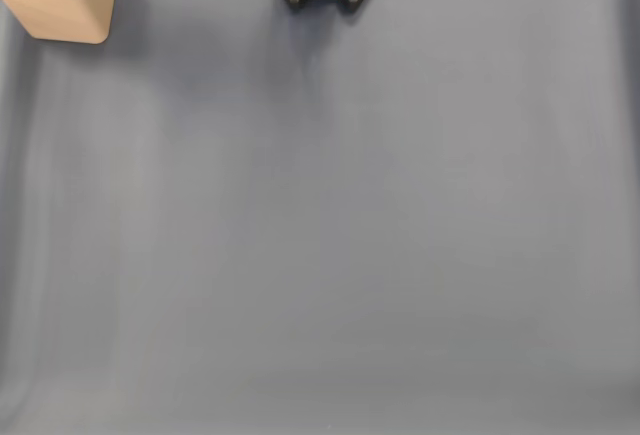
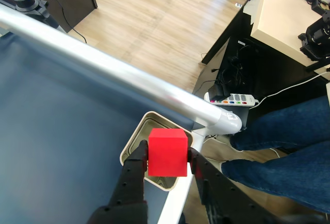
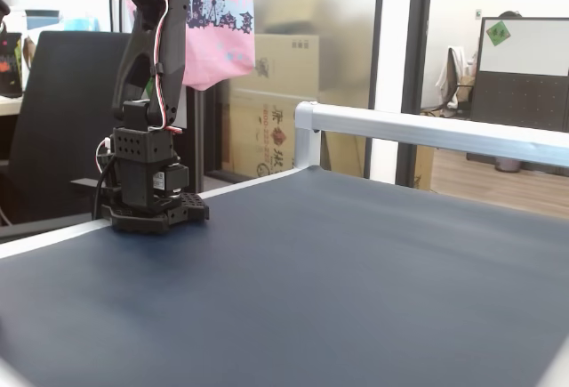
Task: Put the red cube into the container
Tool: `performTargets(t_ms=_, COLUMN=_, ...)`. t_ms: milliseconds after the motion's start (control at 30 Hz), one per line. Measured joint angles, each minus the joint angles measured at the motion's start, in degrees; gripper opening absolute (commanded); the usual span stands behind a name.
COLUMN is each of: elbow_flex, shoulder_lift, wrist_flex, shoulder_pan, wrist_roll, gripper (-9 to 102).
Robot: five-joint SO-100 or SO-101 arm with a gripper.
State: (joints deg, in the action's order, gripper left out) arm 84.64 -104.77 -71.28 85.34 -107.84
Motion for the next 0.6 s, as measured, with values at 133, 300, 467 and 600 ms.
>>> performTargets(t_ms=133, elbow_flex=0.0, shoulder_lift=0.9, wrist_flex=0.4, shoulder_pan=0.1, wrist_roll=1.4, gripper=0)
performTargets(t_ms=300, elbow_flex=0.0, shoulder_lift=1.3, wrist_flex=1.8, shoulder_pan=0.1, wrist_roll=3.2, gripper=0)
performTargets(t_ms=467, elbow_flex=0.0, shoulder_lift=2.1, wrist_flex=3.0, shoulder_pan=0.0, wrist_roll=4.5, gripper=1)
performTargets(t_ms=600, elbow_flex=0.0, shoulder_lift=2.9, wrist_flex=3.3, shoulder_pan=0.0, wrist_roll=4.8, gripper=1)
